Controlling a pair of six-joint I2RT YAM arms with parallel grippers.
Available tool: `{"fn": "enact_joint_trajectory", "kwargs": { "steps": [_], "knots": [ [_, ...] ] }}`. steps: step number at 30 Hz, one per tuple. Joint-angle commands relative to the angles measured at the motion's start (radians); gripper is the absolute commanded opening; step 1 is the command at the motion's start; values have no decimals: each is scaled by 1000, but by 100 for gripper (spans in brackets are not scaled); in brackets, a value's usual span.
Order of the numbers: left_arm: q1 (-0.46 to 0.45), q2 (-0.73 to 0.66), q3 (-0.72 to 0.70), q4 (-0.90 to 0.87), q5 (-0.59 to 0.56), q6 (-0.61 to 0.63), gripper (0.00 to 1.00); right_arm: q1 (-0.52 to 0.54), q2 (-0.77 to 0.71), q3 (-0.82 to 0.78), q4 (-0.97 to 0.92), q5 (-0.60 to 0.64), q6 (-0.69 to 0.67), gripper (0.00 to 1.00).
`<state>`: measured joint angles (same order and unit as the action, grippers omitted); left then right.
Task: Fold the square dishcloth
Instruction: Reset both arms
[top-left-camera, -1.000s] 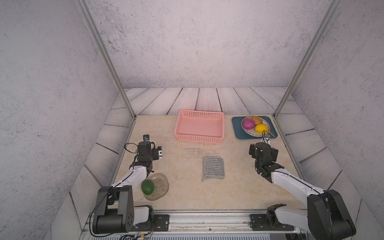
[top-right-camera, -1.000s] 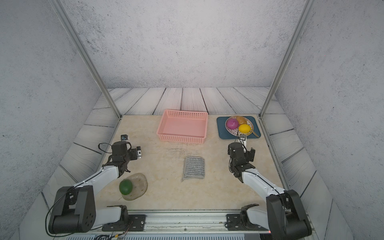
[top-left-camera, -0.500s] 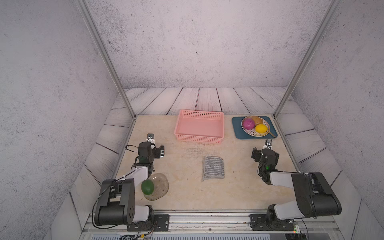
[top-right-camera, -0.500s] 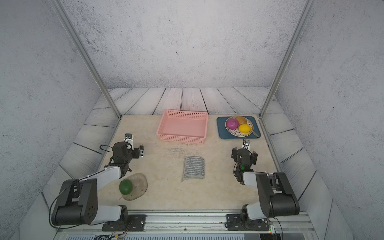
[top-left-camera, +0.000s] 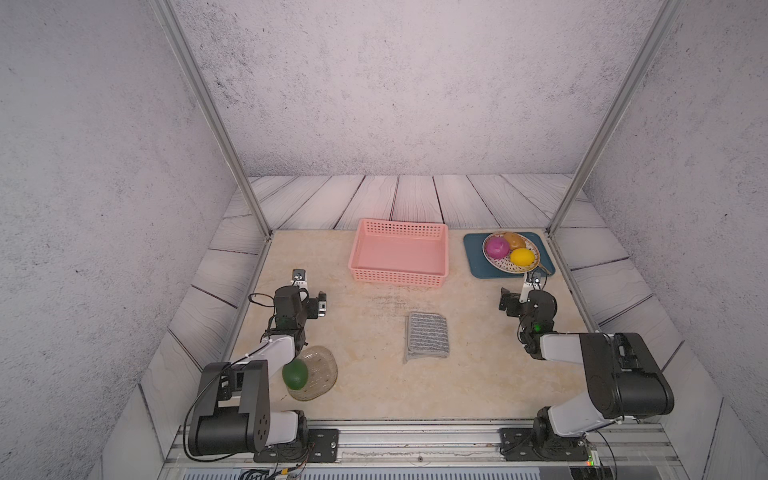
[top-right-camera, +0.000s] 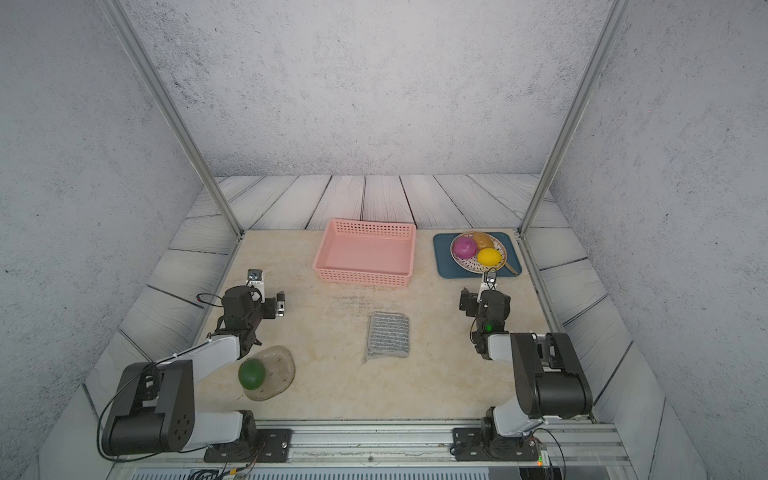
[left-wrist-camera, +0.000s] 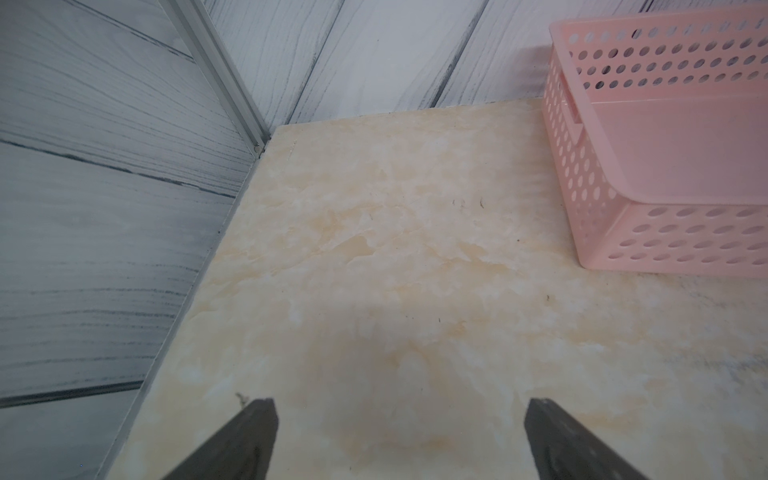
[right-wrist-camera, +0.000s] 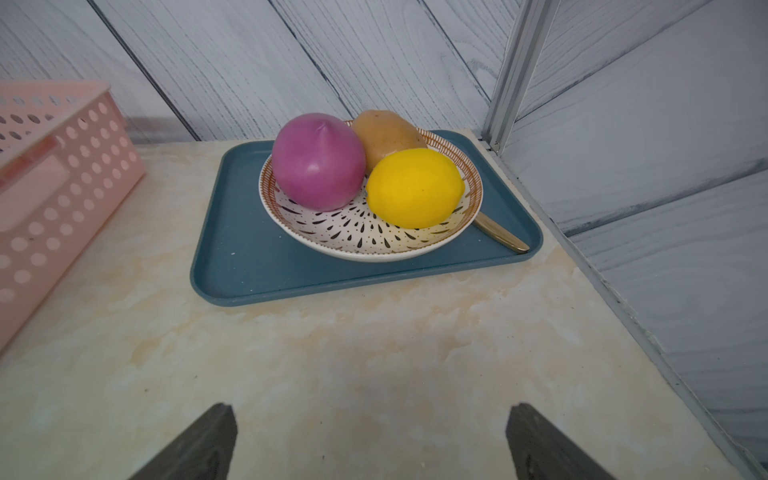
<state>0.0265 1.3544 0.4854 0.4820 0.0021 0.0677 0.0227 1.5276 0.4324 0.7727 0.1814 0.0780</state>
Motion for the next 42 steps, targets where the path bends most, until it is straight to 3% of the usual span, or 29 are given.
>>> {"fn": "enact_joint_trajectory", "kwargs": {
  "steps": [1, 12, 17, 20, 25, 28, 42],
  "knots": [
    [9, -25, -30, 62, 36, 7, 100, -2, -4, 12, -33, -10, 7, 99],
    [8, 17, 20, 16, 93, 4, 100, -2, -3, 15, -38, -12, 5, 99],
    [6, 62, -28, 195, 215, -6, 100, -3, -4, 16, -40, -11, 4, 99],
    [5, 116, -1, 183, 205, -2, 100, -3, -4, 17, -41, -12, 2, 99],
    [11, 183, -35, 313, 102, -65, 100, -4, -3, 17, -42, -12, 3, 99],
    [11, 182, -9, 255, 43, -86, 100, -2, -3, 17, -42, -12, 2, 99],
    [10, 176, -11, 256, 37, -86, 100, -2, -3, 19, -44, -13, 1, 99]
  ]
}}
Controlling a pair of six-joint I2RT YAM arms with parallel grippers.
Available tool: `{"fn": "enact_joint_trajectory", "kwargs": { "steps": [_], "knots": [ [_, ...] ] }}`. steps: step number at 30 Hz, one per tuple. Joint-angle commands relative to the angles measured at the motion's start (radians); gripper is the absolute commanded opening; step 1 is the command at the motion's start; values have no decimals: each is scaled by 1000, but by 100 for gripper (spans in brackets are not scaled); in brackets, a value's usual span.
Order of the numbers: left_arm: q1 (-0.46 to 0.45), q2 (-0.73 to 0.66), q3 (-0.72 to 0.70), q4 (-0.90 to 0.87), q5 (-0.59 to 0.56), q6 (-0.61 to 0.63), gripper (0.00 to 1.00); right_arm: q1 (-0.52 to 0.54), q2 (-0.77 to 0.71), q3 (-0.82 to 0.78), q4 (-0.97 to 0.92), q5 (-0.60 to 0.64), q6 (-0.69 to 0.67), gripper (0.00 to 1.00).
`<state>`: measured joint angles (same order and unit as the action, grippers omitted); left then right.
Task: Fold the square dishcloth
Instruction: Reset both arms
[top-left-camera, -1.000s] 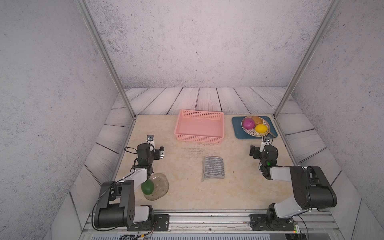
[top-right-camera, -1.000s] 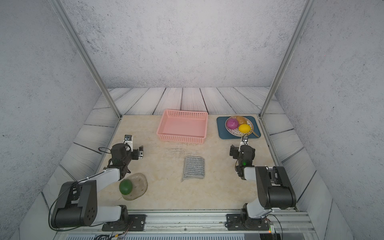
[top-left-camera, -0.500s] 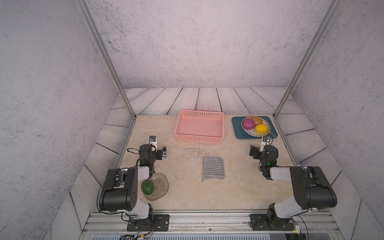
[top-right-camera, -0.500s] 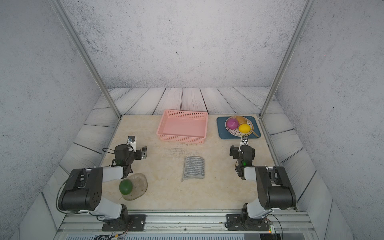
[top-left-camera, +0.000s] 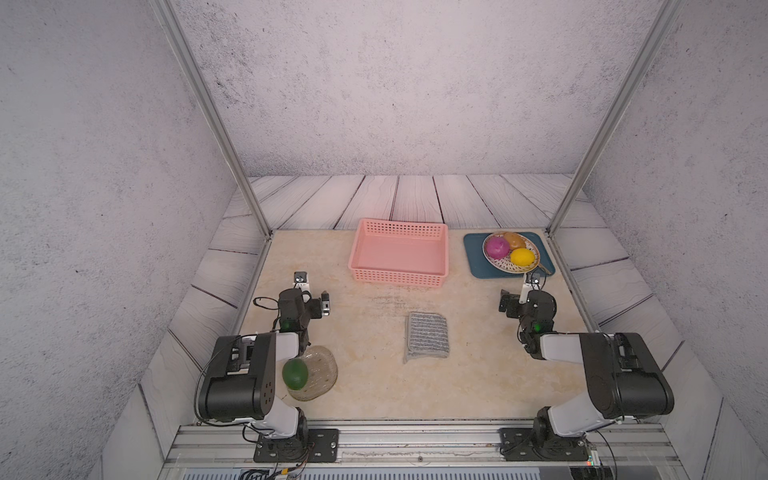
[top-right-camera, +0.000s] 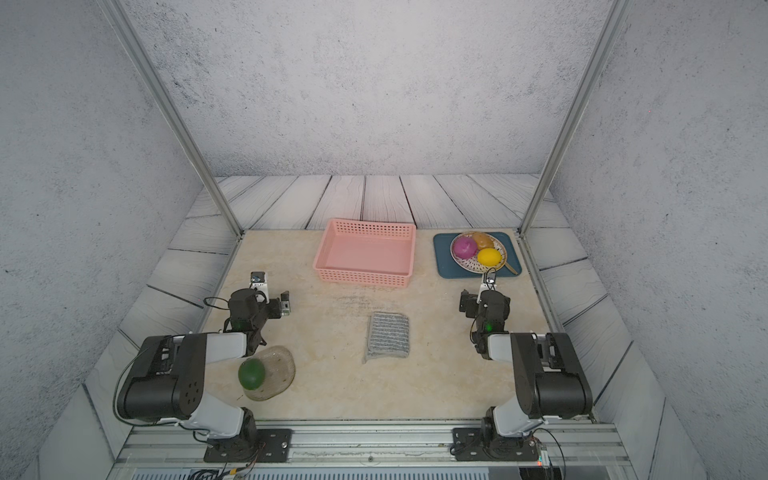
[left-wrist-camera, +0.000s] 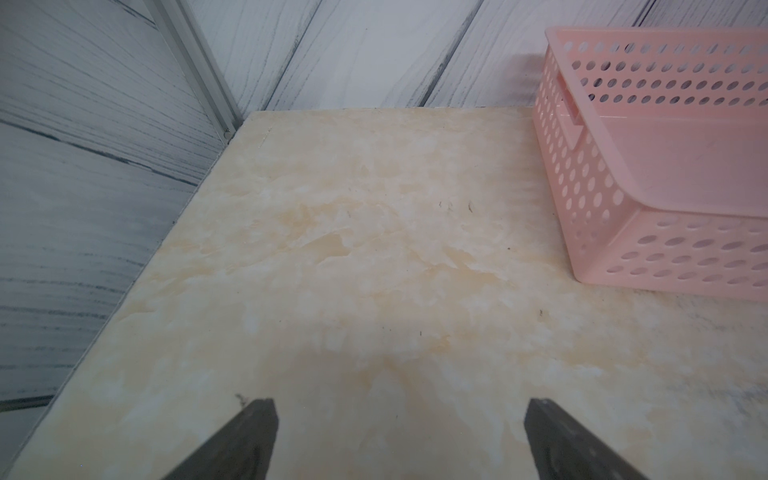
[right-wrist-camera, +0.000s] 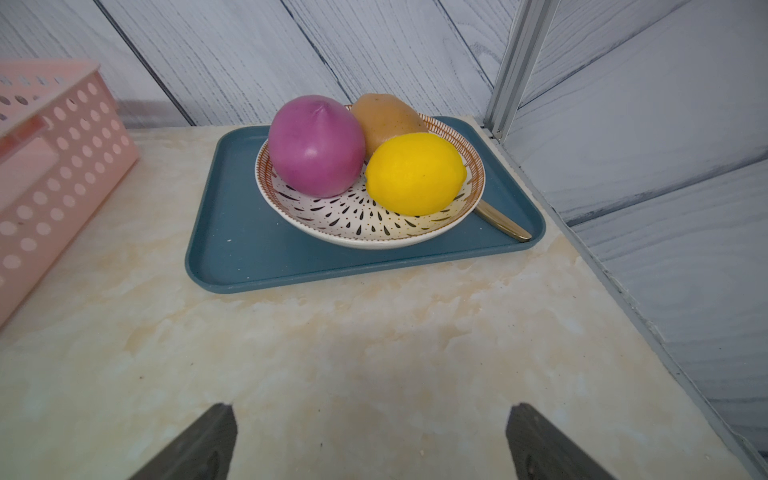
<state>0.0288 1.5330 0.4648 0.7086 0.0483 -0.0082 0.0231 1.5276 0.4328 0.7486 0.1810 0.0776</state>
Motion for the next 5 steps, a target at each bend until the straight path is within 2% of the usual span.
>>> {"fn": "enact_joint_trajectory", "kwargs": {
  "steps": [1, 5],
  "knots": [
    [7, -2, 9, 29, -9, -10, 100, -2, -2, 18, -20, -12, 2, 99],
    [8, -3, 8, 30, -9, -10, 100, -2, -4, 17, -19, -12, 1, 99]
  ]
}}
